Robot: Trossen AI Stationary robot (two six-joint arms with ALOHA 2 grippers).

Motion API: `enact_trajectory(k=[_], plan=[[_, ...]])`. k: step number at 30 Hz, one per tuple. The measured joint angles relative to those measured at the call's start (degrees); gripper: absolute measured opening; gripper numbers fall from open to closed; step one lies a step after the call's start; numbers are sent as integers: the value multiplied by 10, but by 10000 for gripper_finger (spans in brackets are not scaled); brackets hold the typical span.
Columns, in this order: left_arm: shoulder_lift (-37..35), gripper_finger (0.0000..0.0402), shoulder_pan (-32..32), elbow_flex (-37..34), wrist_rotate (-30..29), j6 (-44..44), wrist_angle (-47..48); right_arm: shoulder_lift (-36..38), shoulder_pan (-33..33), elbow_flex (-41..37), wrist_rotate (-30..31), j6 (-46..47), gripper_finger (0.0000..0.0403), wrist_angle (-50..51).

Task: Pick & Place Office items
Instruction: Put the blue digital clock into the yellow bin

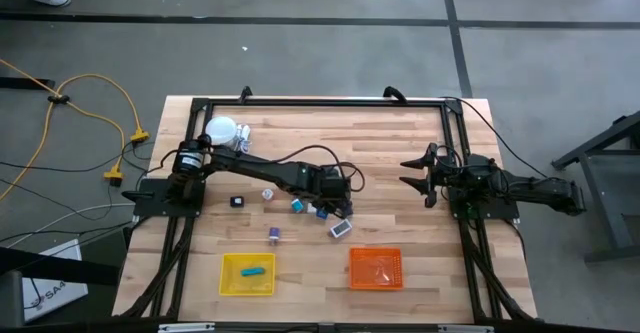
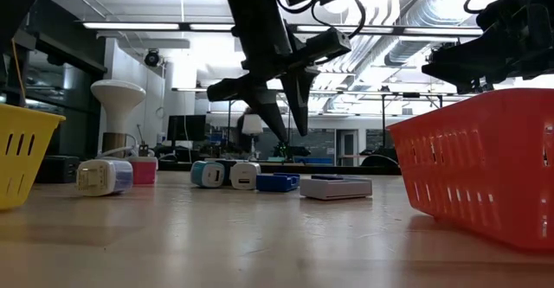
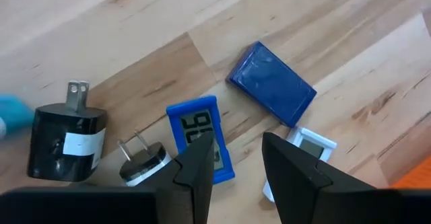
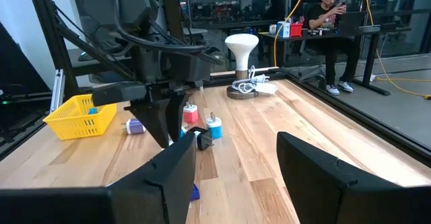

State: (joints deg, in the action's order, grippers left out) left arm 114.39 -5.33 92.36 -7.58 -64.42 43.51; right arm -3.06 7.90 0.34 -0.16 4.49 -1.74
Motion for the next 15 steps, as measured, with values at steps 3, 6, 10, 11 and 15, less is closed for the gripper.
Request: enact_trajectory(k=[3, 6, 10, 11, 15], plan=[[0, 122, -2, 0, 0, -4, 0, 0, 0, 0, 0, 0, 195, 0], [0, 122, -2, 0, 0, -4, 3, 0, 0, 0, 0, 0, 195, 0], [0, 122, -1, 0, 0, -21, 9, 0, 0, 0, 0, 0, 195, 0], [0, 122, -1, 0, 0, -31, 16, 0, 0, 0, 0, 0, 195, 0], [0, 122, -5, -1, 9, -70, 30, 0, 0, 0, 0, 0, 195, 0]])
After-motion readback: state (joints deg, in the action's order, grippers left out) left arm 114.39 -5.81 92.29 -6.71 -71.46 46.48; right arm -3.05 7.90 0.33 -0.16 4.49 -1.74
